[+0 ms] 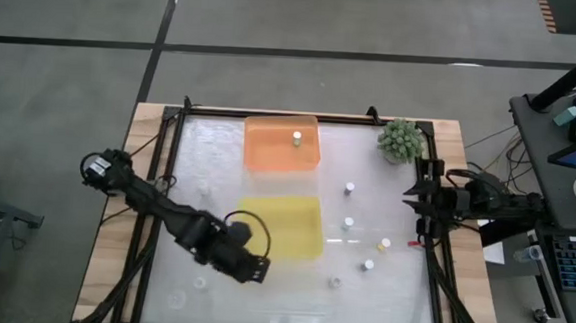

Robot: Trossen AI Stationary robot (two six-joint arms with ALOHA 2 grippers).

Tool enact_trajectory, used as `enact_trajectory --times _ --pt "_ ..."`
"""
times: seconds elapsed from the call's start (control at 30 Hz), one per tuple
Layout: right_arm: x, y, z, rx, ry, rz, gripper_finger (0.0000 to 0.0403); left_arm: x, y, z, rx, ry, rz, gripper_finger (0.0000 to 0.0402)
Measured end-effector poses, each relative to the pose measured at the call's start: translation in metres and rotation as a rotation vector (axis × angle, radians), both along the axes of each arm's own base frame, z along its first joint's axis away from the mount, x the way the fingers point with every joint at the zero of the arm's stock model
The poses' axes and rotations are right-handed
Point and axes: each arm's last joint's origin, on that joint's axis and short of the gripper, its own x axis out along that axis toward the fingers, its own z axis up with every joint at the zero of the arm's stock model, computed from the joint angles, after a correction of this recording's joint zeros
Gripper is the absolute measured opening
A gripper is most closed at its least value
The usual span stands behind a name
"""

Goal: Pick and place medicine bottles into bin by pill shape (circle, oval)
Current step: Put the bottom left transparent capsule bottle into the yellow bin

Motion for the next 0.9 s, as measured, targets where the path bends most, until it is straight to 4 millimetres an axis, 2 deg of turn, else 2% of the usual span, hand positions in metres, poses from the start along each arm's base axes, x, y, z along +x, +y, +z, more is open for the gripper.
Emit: enact_trajectory --times 0.13,0.27,0.53,0.9 --pt "0.0 0.0 0.0 0.011 0.007 0.005 0.0059 -0.022 -0.008 -0.006 0.006 0.185 0.024 0.0198" --pt "0.002 0.0 -0.001 0.016 0.022 0.007 0.0059 -0.038 -0.018 -0.008 0.045 0.259 0.055 0.0198" --pt "0.003 0.0 -0.001 0.014 0.024 0.004 0.0059 -0.049 -0.053 -0.041 0.155 0.389 0.04 0.0198" --pt "0.004 0.0 -0.001 0.02 0.03 0.007 0.0059 -0.053 -0.058 -0.066 0.226 0.444 0.006 0.0203"
